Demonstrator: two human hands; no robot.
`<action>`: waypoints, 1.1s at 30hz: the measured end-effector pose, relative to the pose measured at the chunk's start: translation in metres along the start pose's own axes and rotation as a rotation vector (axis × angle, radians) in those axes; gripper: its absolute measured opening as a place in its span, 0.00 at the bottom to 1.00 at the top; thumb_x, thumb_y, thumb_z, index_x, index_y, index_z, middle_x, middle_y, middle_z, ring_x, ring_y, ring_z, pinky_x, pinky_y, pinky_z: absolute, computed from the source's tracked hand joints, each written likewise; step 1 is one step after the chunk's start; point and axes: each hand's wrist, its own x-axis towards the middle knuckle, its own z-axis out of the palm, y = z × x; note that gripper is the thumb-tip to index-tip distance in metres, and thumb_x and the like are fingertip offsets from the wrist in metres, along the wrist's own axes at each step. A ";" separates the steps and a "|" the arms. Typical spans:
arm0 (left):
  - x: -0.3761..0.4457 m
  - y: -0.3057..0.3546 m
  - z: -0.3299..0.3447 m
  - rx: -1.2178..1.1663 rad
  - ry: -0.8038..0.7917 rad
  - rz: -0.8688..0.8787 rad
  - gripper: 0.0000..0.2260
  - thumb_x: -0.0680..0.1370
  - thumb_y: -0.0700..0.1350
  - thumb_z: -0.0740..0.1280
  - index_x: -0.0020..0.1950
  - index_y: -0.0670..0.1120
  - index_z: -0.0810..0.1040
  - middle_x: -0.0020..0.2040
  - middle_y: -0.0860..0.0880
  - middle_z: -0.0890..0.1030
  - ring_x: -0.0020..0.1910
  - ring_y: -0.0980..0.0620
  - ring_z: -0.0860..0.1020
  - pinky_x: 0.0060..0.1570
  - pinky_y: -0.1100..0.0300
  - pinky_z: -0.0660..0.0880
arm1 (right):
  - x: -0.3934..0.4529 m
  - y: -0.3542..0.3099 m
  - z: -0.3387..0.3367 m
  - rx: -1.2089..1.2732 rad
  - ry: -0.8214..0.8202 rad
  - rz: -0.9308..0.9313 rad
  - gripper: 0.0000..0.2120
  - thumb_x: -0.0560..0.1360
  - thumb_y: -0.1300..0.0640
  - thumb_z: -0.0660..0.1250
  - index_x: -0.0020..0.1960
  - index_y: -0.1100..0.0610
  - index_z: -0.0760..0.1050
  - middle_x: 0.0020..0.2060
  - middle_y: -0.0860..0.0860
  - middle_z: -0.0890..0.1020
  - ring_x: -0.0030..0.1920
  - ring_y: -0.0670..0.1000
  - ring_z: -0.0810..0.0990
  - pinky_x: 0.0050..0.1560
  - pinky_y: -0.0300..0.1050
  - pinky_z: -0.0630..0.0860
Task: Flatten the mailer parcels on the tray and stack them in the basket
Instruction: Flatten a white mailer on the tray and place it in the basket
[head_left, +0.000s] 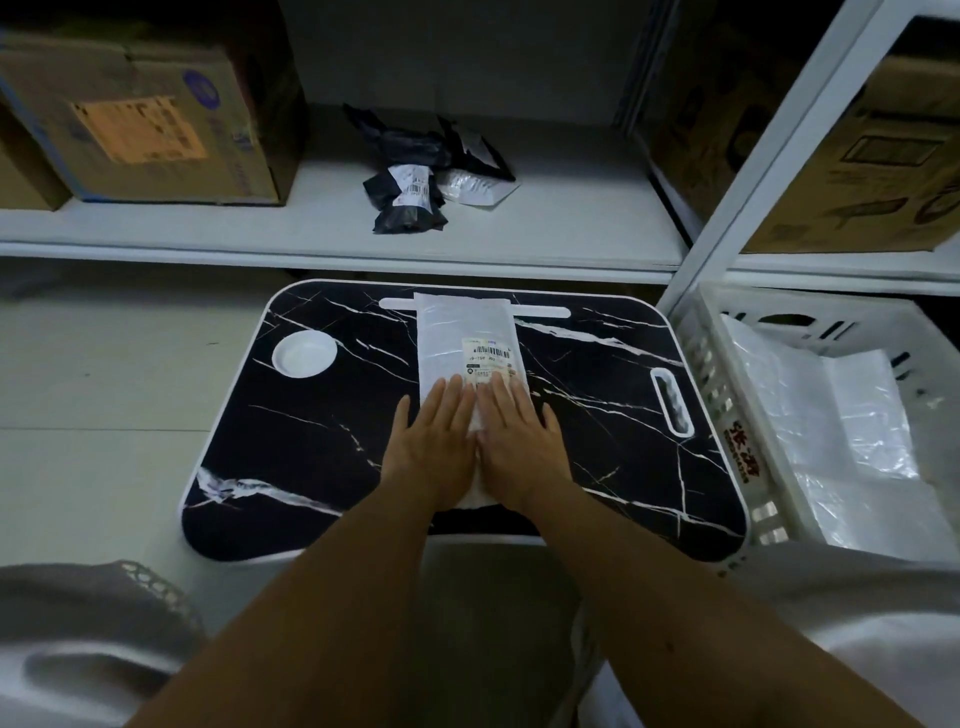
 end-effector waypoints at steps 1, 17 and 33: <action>0.003 -0.002 0.003 -0.023 -0.020 0.006 0.27 0.82 0.54 0.40 0.76 0.46 0.34 0.77 0.47 0.34 0.76 0.49 0.34 0.74 0.41 0.44 | 0.003 0.001 0.003 -0.002 -0.019 0.001 0.29 0.83 0.47 0.47 0.79 0.53 0.39 0.78 0.50 0.40 0.78 0.52 0.37 0.76 0.61 0.46; 0.036 0.002 -0.005 -0.117 0.180 -0.028 0.19 0.80 0.47 0.56 0.70 0.45 0.62 0.65 0.47 0.71 0.61 0.47 0.69 0.63 0.53 0.69 | 0.032 -0.005 -0.003 -0.030 0.176 0.040 0.18 0.80 0.52 0.56 0.69 0.53 0.67 0.60 0.49 0.77 0.59 0.53 0.76 0.67 0.54 0.61; 0.069 -0.014 0.004 -0.087 0.068 -0.085 0.26 0.82 0.50 0.50 0.77 0.43 0.47 0.78 0.44 0.46 0.77 0.46 0.44 0.74 0.41 0.46 | 0.079 0.008 0.007 0.172 0.050 0.095 0.22 0.83 0.49 0.46 0.75 0.51 0.56 0.78 0.49 0.53 0.78 0.51 0.47 0.76 0.57 0.47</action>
